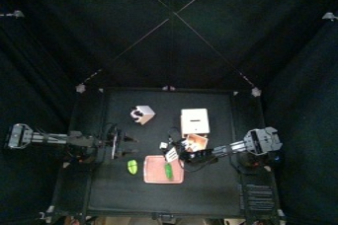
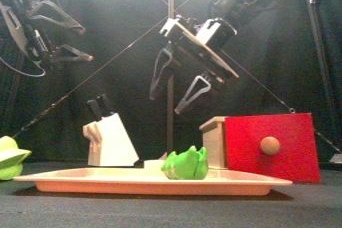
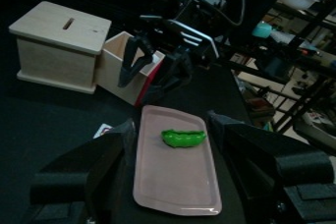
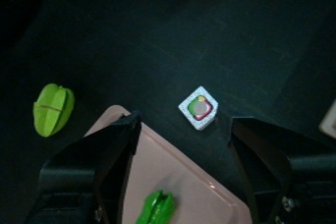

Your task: Grab sushi piece from table

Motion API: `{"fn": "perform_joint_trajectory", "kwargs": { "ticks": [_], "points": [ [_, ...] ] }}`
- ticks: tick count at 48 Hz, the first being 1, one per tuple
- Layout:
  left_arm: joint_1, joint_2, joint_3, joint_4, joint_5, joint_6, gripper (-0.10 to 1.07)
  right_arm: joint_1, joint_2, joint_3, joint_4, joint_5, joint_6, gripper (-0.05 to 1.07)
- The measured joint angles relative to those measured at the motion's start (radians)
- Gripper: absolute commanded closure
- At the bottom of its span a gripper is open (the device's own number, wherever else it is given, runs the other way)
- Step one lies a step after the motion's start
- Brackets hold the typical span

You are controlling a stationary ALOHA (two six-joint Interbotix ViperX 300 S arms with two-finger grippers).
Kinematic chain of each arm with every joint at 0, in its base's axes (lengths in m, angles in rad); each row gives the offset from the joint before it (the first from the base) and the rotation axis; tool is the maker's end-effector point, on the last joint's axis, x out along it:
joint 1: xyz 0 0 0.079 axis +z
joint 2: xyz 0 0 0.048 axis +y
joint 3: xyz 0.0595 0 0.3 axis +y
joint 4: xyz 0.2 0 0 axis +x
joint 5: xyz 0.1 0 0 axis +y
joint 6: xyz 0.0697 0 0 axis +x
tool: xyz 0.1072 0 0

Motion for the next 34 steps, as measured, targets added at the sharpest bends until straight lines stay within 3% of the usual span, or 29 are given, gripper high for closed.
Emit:
{"fn": "perform_joint_trajectory", "kwargs": {
  "ticks": [8, 23, 34],
  "points": [
    [-0.002, 0.0, 0.0, 0.0, 0.0, 0.0, 0.03, -0.021, 0.055, -0.032, 0.015, 0.0, 0.002, 0.09],
    [0.0, 0.0, 0.0, 0.0, 0.0, 0.0, 0.03, -0.08, 0.181, -0.126, 0.181, 0.063, 0.0, 0.09],
    [0.0, -0.002, 0.0, 0.0, 0.002, 0.0, 0.03, -0.098, 0.262, -0.198, 0.218, 0.089, -0.002, 0.09]
  ]
}}
